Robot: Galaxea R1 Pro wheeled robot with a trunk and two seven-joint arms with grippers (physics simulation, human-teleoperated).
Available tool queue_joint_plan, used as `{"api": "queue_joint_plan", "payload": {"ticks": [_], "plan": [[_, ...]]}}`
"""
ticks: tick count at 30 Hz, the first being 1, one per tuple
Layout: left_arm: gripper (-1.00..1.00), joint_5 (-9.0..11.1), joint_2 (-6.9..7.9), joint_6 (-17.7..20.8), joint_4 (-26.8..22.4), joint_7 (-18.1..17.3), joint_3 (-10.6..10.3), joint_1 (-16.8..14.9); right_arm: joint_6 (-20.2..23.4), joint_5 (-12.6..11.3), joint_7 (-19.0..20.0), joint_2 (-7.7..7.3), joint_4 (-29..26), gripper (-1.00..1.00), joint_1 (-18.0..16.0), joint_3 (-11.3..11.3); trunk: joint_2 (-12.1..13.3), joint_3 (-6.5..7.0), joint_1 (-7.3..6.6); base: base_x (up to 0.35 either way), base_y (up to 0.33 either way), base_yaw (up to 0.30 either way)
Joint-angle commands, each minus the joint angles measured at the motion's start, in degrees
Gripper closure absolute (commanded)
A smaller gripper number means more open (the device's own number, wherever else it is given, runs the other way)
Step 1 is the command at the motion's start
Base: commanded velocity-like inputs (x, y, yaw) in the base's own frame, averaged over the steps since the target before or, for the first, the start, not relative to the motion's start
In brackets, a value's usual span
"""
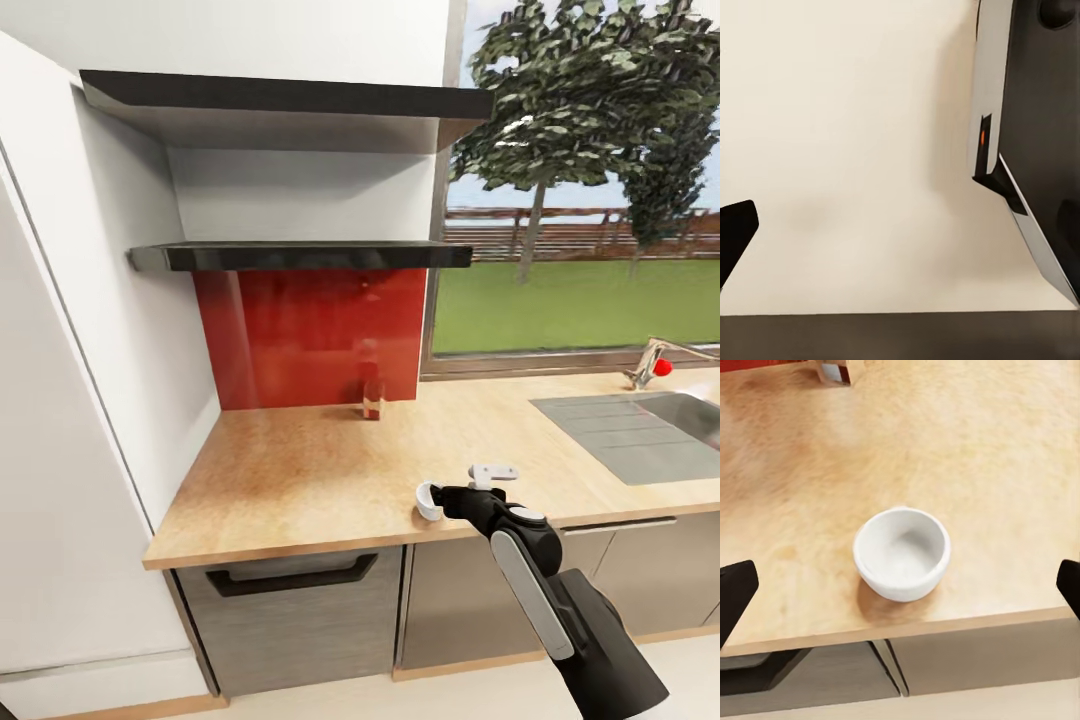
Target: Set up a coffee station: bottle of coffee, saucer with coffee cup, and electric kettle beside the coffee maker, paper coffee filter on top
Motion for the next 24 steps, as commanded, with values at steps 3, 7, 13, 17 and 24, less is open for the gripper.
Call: {"api": "queue_joint_plan", "payload": {"ticks": [3, 7, 13, 17, 24], "plan": [[-1.00, -0.5, -0.02, -0.1, -0.1, -0.2, 0.5, 0.0, 0.1, 0.3, -0.6, -0.06, -0.1, -1.00, -0.1, 0.1, -0.1, -0.07, 0.05, 0.277, 0.000, 0.000], [-1.00, -0.5, -0.02, -0.1, -0.1, -0.2, 0.6, 0.0, 0.1, 2.5, -0.7, -0.06, 0.0, -1.00, -0.1, 0.1, -0.1, -0.07, 0.05, 0.318, 0.000, 0.000], [-1.00, -0.6, -0.02, -0.1, -0.1, -0.2, 0.6, 0.0, 0.2, 4.2, -0.7, -0.06, 0.0, -1.00, -0.1, -2.0, -0.1, -0.07, 0.05, 0.280, 0.000, 0.000], [-1.00, -0.6, -0.02, -0.1, -0.1, -0.2, 0.6, 0.0, 0.2, 4.4, -0.7, -0.06, 0.1, -1.00, -0.1, -3.0, -0.1, -0.07, 0.05, 0.068, 0.000, 0.000], [-1.00, -0.6, -0.22, -0.1, -0.1, -0.2, 0.6, 0.0, 0.2, 4.5, -0.7, -0.01, 0.5, -1.00, -0.1, -3.2, -0.1, -0.07, 0.05, 0.010, 0.000, 0.000]]}}
